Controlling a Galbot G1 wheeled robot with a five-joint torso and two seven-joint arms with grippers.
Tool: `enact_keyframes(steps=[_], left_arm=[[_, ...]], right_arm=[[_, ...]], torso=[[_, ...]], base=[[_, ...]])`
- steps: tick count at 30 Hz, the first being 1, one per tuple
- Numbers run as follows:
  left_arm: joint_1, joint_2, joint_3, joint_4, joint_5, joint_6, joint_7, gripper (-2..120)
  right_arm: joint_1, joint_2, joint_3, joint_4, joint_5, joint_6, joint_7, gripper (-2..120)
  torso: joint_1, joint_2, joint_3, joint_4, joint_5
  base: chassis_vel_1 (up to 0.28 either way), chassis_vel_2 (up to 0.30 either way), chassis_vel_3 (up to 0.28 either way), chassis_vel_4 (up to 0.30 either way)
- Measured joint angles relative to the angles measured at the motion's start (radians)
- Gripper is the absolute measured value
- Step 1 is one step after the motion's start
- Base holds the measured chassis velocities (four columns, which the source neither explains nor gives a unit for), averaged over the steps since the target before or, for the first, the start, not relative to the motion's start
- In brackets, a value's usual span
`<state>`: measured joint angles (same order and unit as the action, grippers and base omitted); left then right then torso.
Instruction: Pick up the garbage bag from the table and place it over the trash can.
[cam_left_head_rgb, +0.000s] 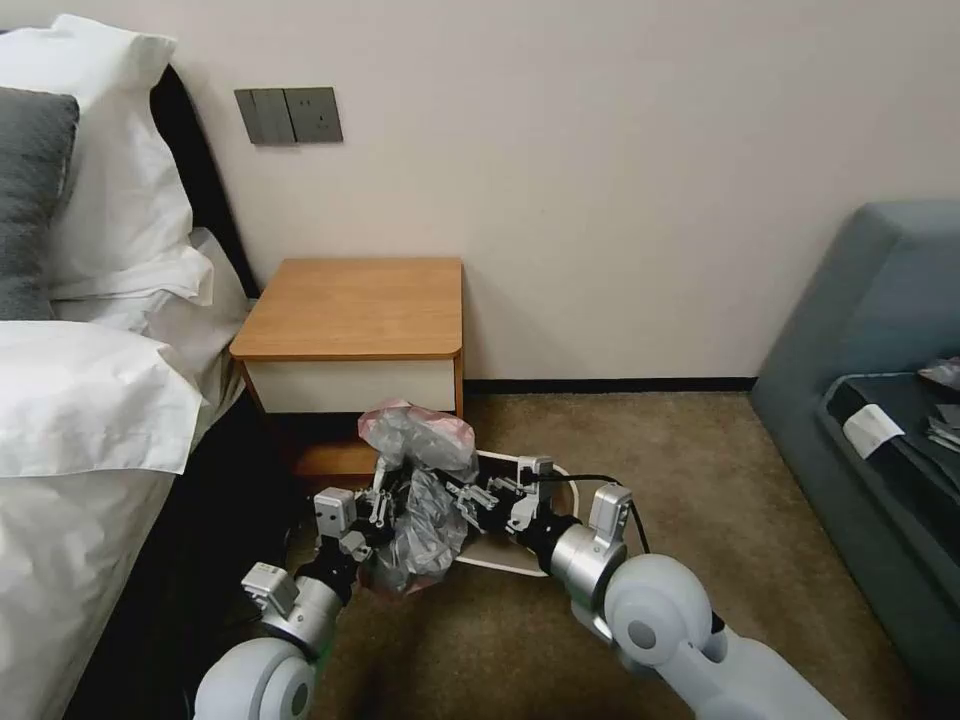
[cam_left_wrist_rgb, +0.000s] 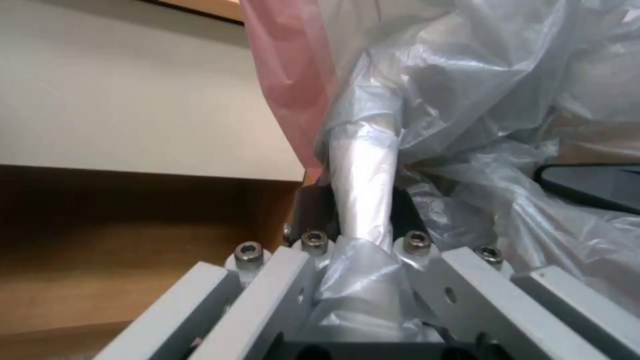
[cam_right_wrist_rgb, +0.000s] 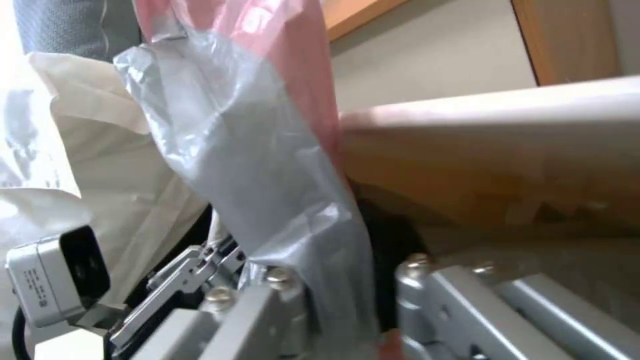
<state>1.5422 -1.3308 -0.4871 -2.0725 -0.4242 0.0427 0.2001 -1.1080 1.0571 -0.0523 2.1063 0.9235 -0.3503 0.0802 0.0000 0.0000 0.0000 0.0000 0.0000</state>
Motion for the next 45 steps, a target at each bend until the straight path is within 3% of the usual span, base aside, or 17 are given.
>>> enact_keyframes(steps=[2, 3, 12, 22, 32, 36, 45], left_arm=[[-0.001, 0.0, 0.0, 0.001, 0.0, 0.0, -0.001, 3], [-0.005, -0.001, 0.0, 0.005, 0.002, 0.0, -0.007, 3], [-0.012, -0.003, 0.001, 0.023, 0.053, -0.015, -0.039, 3], [-0.03, -0.003, -0.001, 0.056, 0.151, -0.085, -0.035, 3], [-0.035, 0.004, -0.02, 0.075, 0.144, -0.154, -0.008, 3], [-0.03, 0.01, -0.025, 0.078, 0.108, -0.185, 0.027, 3], [-0.022, 0.019, -0.028, 0.07, 0.039, -0.205, 0.04, 3]], right_arm=[[0.0, 0.001, 0.0, 0.001, -0.001, 0.0, 0.0, 8], [0.0, 0.002, 0.0, 0.005, -0.002, 0.0, 0.0, 0], [-0.018, -0.016, 0.011, 0.037, 0.009, 0.001, 0.001, 0], [-0.038, -0.094, 0.095, 0.088, 0.044, 0.002, 0.008, 0], [-0.044, -0.19, 0.159, 0.098, 0.071, 0.003, 0.006, 0], [-0.056, -0.265, 0.209, 0.091, 0.092, 0.007, 0.004, 0], [-0.093, -0.344, 0.266, 0.072, 0.105, 0.007, -0.005, 0]], torso=[[0.0, 0.0, 0.0, 0.0, 0.0], [0.0, 0.0, 0.0, 0.0, 0.0], [0.0, 0.0, 0.0, 0.0, 0.0], [0.0, 0.0, 0.0, 0.0, 0.0001], [0.0, 0.0, 0.0, 0.0, 0.0002], [0.0, 0.0, 0.0, 0.0, 0.0001], [0.0, 0.0, 0.0, -0.0001, 0.0002]], base=[[0.0, 0.0, 0.0, 0.0], [0.0, 0.0, 0.0, 0.0], [0.0, 0.0, 0.0, 0.0], [0.0, 0.0, 0.0, 0.0], [0.0, 0.0, 0.0, 0.0], [0.0, 0.0, 0.0, 0.0], [0.0, 0.0, 0.0, 0.0]])
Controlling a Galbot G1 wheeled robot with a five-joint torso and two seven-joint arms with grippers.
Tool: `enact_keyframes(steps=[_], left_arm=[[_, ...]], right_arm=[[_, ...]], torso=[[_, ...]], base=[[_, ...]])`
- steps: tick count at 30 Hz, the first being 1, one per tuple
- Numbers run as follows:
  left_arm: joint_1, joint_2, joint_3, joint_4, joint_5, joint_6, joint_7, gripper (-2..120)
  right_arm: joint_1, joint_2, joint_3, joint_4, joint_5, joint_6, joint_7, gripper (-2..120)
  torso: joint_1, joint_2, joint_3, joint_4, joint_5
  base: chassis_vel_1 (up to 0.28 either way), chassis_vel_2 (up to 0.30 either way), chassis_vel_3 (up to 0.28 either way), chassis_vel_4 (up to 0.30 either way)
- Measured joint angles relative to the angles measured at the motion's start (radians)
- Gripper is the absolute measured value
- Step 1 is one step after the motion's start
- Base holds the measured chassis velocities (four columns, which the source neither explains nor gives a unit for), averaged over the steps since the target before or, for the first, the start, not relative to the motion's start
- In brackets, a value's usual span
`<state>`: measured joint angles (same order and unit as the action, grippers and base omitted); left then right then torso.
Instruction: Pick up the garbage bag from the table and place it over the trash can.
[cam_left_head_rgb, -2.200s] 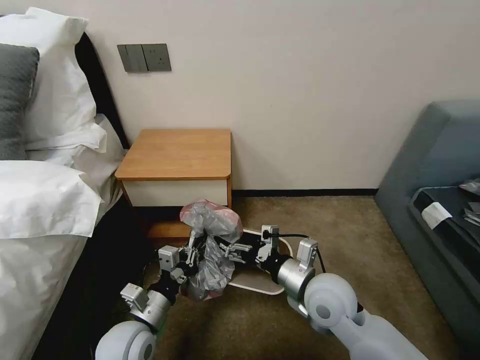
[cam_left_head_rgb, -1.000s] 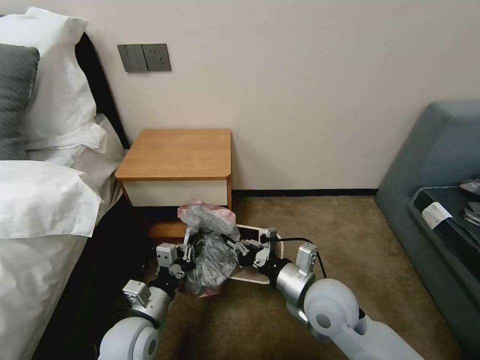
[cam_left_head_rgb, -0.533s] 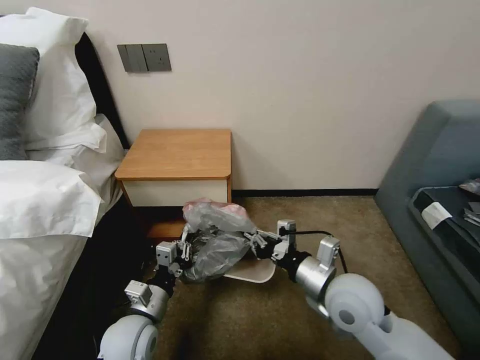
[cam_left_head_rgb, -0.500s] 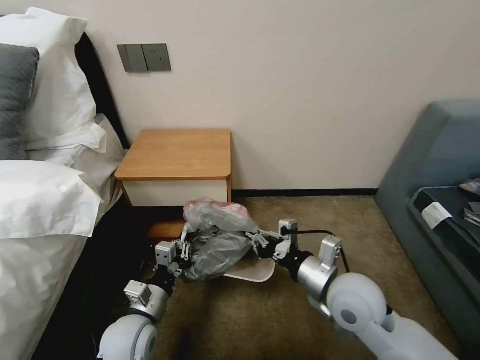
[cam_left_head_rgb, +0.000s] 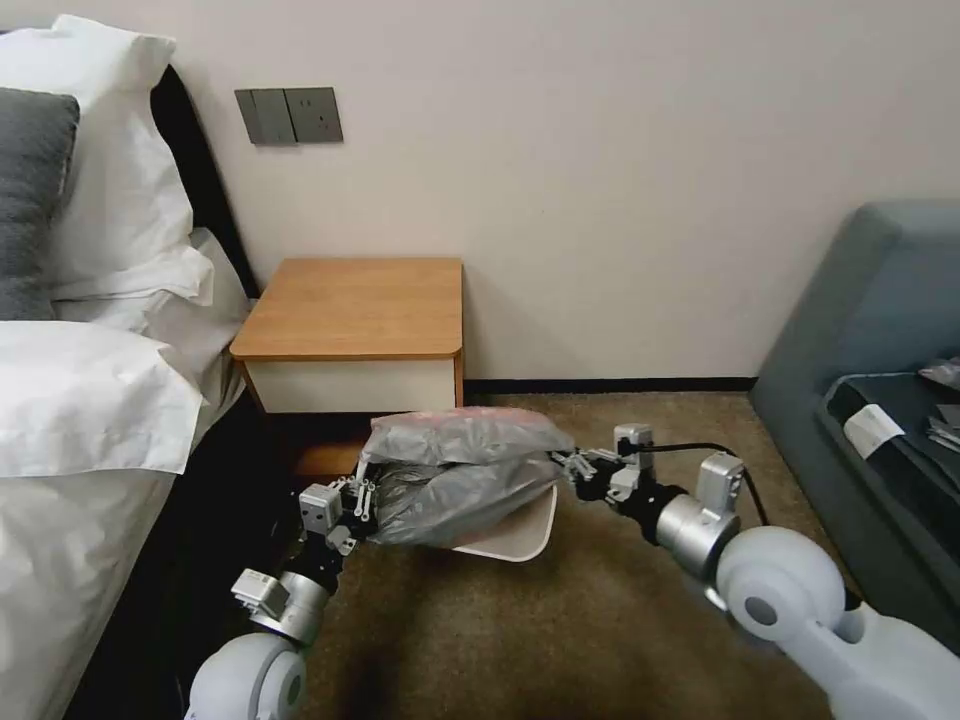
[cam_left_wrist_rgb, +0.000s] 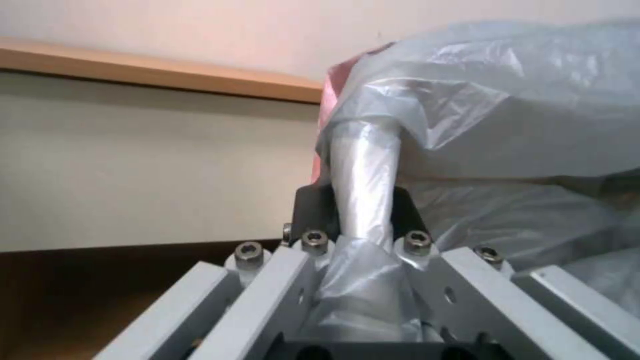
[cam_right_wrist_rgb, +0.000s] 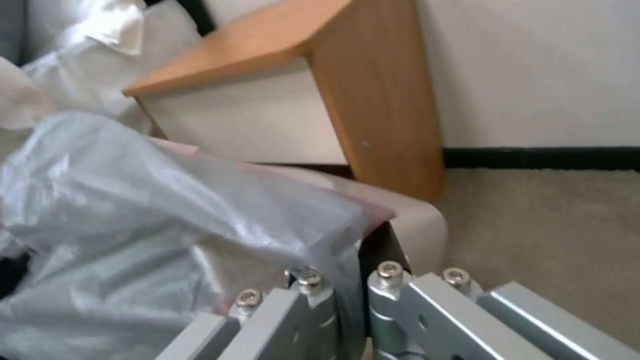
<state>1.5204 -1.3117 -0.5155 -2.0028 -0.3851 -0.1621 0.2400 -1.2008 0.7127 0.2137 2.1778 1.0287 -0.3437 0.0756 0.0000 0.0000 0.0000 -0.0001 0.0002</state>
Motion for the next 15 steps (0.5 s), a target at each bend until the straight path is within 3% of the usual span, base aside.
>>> enact_keyframes(steps=[8, 15], left_arm=[[0.013, -0.005, 0.006, -0.032, -0.067, 0.032, -0.03, 3], [0.022, -0.011, 0.02, -0.076, -0.159, 0.101, -0.094, 3]], right_arm=[[-0.016, -0.036, 0.002, -0.017, -0.038, -0.002, -0.025, 0], [-0.071, -0.066, 0.022, -0.028, -0.082, 0.004, -0.055, 25]], torso=[[0.0, 0.0, 0.0, 0.0001, -0.0001], [0.0, 0.0, 0.0, 0.0001, -0.0001]], base=[[0.0, 0.0, 0.0, 0.0], [0.0, 0.0, 0.0, 0.0]])
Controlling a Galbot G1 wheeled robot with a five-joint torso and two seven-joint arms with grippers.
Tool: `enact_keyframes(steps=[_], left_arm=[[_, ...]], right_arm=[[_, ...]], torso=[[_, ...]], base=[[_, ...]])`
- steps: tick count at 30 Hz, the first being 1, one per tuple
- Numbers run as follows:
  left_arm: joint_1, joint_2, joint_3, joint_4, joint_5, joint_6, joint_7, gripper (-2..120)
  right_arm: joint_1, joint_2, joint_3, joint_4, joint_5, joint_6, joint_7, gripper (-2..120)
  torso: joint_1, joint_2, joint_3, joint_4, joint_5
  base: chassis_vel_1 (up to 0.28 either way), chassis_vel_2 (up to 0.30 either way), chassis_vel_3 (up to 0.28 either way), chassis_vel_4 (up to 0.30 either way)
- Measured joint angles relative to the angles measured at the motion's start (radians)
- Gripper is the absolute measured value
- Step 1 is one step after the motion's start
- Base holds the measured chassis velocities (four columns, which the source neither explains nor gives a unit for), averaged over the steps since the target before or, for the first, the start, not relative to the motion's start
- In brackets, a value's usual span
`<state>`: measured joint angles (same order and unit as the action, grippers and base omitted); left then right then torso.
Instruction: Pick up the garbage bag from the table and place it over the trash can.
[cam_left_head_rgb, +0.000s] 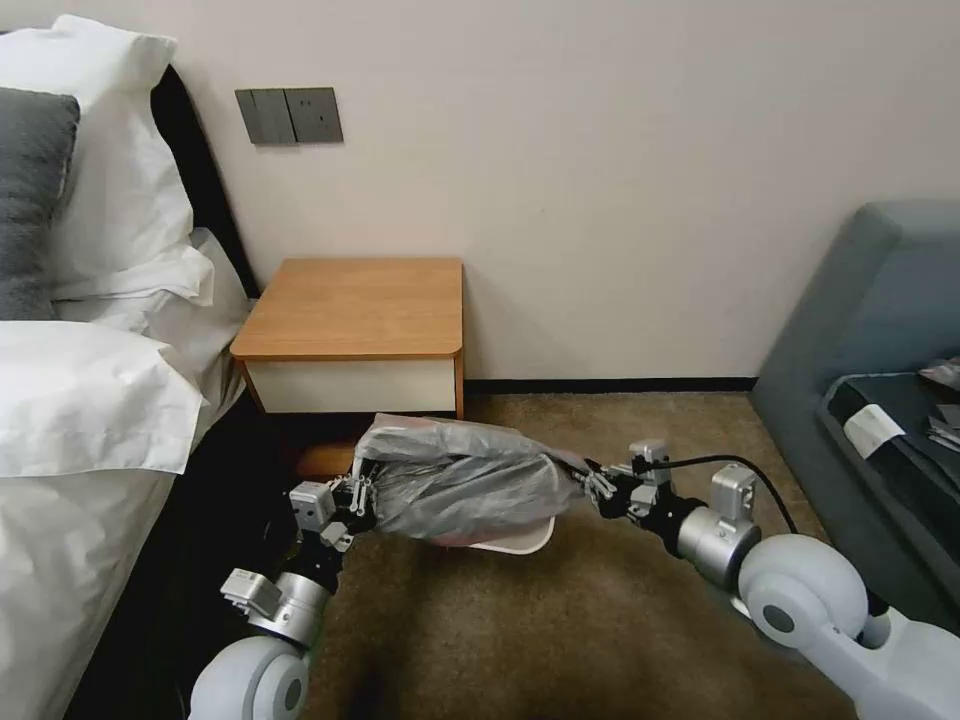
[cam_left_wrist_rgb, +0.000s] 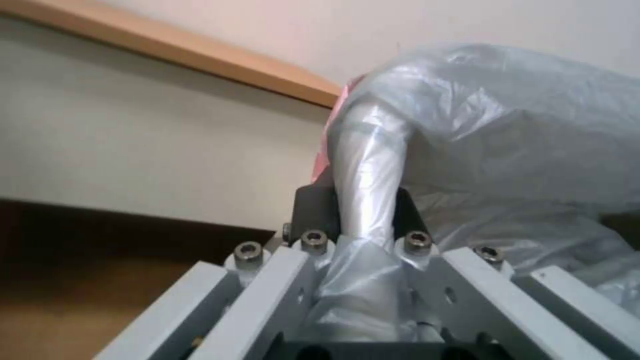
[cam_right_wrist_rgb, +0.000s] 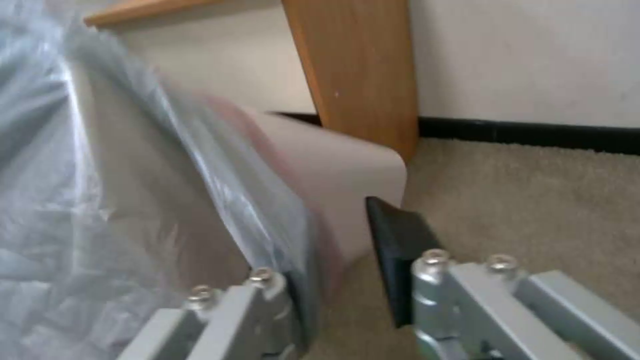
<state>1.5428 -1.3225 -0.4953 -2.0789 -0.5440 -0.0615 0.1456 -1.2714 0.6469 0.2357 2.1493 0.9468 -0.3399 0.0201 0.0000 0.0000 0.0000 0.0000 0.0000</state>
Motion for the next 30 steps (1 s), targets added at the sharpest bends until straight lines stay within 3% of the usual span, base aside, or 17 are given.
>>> enact_keyframes(steps=[9, 12, 19, 21, 25, 28, 30], left_arm=[[-0.006, -0.01, 0.007, -0.028, -0.029, 0.087, -0.095, 3], [-0.008, -0.017, 0.015, -0.039, -0.026, 0.133, -0.138, 3], [-0.009, -0.029, 0.028, -0.067, -0.03, 0.23, -0.214, 3], [-0.005, -0.032, 0.031, -0.083, -0.032, 0.294, -0.267, 3], [-0.004, -0.034, 0.025, -0.094, -0.023, 0.356, -0.34, 3], [-0.005, -0.035, 0.024, -0.095, -0.019, 0.371, -0.356, 3], [-0.006, -0.037, 0.024, -0.099, -0.017, 0.384, -0.37, 3]], right_arm=[[-0.16, -0.006, 0.097, 0.054, -0.086, 0.039, -0.059, 54], [-0.235, 0.024, 0.146, 0.086, -0.151, 0.094, -0.091, 70], [-0.278, 0.095, 0.172, 0.107, -0.283, 0.178, -0.134, 89], [-0.286, 0.14, 0.188, 0.107, -0.398, 0.206, -0.134, 99], [-0.316, 0.182, 0.254, 0.15, -0.592, 0.175, -0.142, 100], [-0.322, 0.192, 0.271, 0.168, -0.673, 0.162, -0.152, 100], [-0.32, 0.203, 0.276, 0.182, -0.716, 0.16, -0.162, 100]], torso=[[0.0, 0.0, 0.0, 0.0, -0.0001], [0.0, 0.0, 0.0, -0.0002, -0.0001], [0.0, 0.0, 0.0, -0.0002, -0.0004], [0.0, 0.0, 0.0, -0.0001, 0.0004], [0.0, 0.0, 0.0, 0.0002, 0.0001], [0.0, 0.0, 0.0, -0.0002, -0.0009], [0.0, 0.0, 0.0, -0.0002, 0.0003]], base=[[0.0, 0.0, 0.0, 0.0], [0.0, 0.0, 0.0, 0.0], [0.0, 0.0, 0.0, 0.0], [0.0, 0.0, 0.0, 0.0], [0.0, 0.0, 0.0, 0.0], [0.0, 0.0, 0.0, 0.0], [0.0, 0.0, 0.0, 0.0]])
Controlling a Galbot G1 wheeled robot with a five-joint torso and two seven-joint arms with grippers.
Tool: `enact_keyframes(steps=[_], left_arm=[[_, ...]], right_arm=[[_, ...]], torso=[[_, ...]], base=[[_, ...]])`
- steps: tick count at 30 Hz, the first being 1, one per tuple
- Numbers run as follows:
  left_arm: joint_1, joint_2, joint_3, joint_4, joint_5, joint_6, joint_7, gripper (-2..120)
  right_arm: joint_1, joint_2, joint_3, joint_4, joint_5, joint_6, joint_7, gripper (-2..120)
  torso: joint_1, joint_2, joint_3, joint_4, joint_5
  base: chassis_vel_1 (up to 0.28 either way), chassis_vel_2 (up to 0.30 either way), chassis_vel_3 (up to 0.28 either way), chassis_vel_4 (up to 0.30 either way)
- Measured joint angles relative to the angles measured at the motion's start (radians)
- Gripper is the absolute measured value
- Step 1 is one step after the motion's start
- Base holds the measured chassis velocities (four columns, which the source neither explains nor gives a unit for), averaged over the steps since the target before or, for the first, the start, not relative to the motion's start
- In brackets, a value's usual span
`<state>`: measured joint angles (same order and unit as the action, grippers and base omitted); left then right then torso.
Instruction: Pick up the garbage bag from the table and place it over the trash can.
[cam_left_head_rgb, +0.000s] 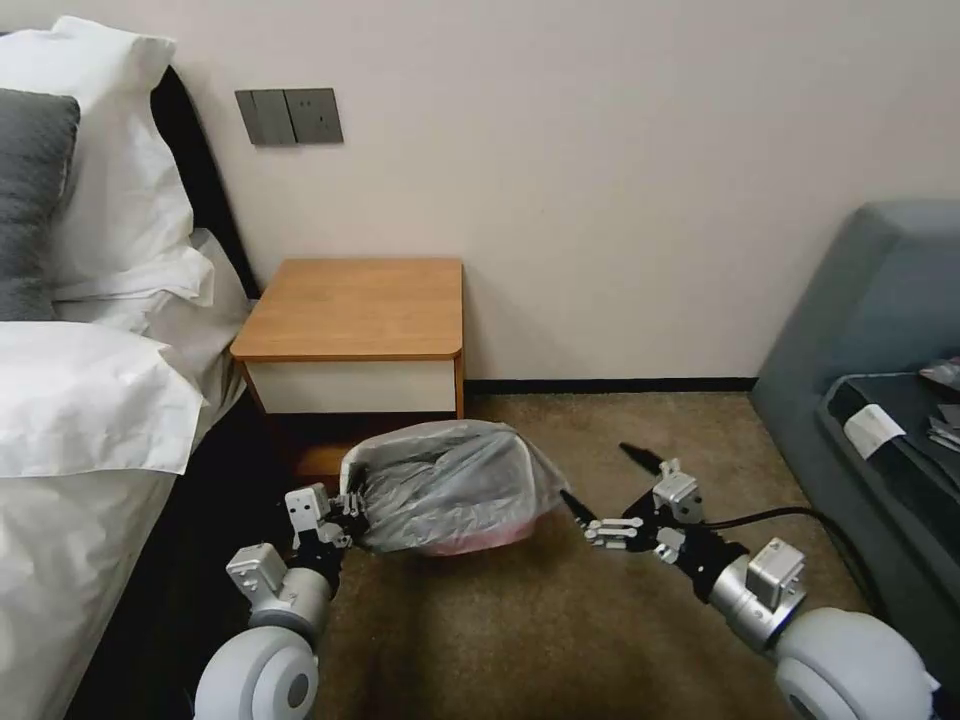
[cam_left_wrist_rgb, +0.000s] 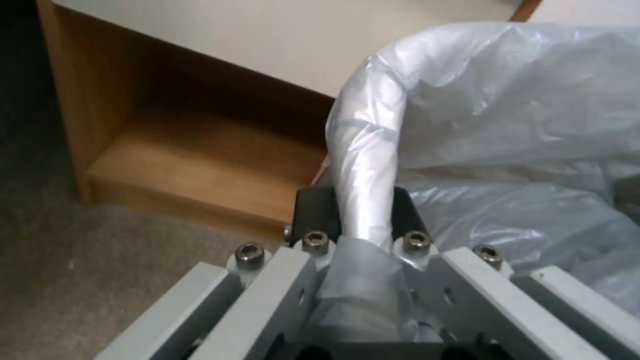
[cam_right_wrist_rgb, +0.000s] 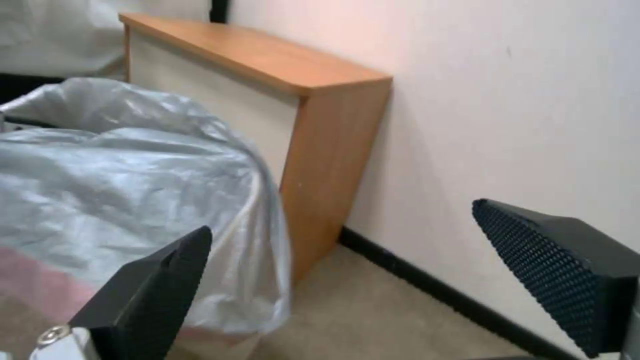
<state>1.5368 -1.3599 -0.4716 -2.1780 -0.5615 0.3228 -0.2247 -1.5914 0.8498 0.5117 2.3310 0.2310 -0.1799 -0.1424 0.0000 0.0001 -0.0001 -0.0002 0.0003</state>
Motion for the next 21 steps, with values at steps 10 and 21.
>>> enact_keyframes(steps=[10, 21], left_arm=[[0.008, -0.031, -0.004, -0.019, -0.042, -0.045, -0.061, 3], [0.003, -0.039, -0.017, -0.028, -0.14, -0.097, -0.089, 3]], right_arm=[[-0.016, 0.144, -0.13, 0.101, 0.531, 0.015, 0.125, 100], [-0.05, 0.304, -0.27, 0.044, 0.682, 0.055, 0.128, 100]], torso=[[0.0, 0.0, 0.0, 0.0001, -0.0006], [0.0, 0.0, 0.0, 0.0002, -0.0005]], base=[[0.0, 0.0, 0.0, 0.0], [0.0, 0.0, 0.0, 0.0]])
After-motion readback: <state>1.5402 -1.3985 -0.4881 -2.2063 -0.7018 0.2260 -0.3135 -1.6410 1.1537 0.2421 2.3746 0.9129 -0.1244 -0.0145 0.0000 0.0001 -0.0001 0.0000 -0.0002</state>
